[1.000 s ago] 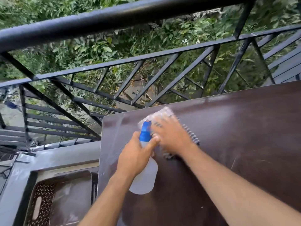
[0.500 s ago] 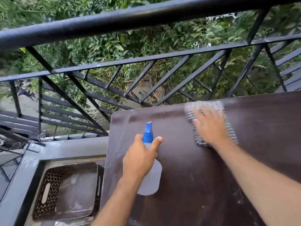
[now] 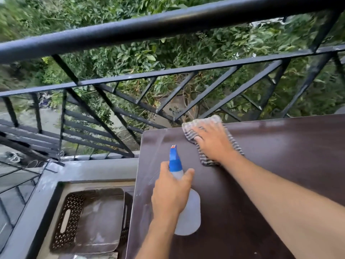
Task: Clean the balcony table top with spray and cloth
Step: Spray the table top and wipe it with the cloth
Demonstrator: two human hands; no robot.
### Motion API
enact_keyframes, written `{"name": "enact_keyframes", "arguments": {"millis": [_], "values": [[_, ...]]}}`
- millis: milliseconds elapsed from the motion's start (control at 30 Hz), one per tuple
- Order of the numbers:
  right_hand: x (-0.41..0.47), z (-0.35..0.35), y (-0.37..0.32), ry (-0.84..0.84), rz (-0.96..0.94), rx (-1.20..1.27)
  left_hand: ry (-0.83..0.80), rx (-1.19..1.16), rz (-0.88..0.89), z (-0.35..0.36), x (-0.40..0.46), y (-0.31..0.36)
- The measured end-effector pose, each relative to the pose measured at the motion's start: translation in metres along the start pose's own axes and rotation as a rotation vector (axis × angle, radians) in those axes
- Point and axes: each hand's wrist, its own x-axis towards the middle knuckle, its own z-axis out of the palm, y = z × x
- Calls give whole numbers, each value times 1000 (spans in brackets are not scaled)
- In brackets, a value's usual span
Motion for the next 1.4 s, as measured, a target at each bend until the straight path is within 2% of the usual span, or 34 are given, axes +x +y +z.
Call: {"name": "enact_keyframes", "arguments": {"millis": [133, 300, 367, 500, 567, 633, 833, 900, 1000, 1067, 1167, 1300, 1400], "values": [[-15, 8, -1, 32, -36, -59, -13, -69, -128, -15, 9, -18], [-23, 8, -12, -7, -67, -37, -86, -27, -165, -45, 24, -43], [-32, 11, -30, -44, -206, 6, -96, -43, -168, -48, 26, -48], [-47, 20, -66, -92, -620, 127, -69, -84, -160, -49, 28, -51], [-31, 22, -74, -100, -691, 168, -38, -69, -149, -49, 28, -51], [-5, 22, -84, -101, -620, 146, -34, -43, -135, -49, 27, -49], [54, 25, -120, -104, -187, 53, 4, -25, -90, -45, 23, -50], [47, 26, -128, -100, -213, 43, 7, -34, -94, -45, 22, -53], [10, 19, -137, -111, -499, -67, 12, -64, -105, -48, 19, -57], [-22, 19, -139, -95, -637, -27, 6, -72, -115, -50, 15, -59], [-66, 18, -136, -115, -736, 61, -31, -90, -134, -50, 1, -64], [-66, 22, -118, -83, -674, 111, -24, -116, -165, -53, -31, -77], [-35, 18, -104, -25, -378, 107, -4, -130, -197, -55, -55, -91]]}}
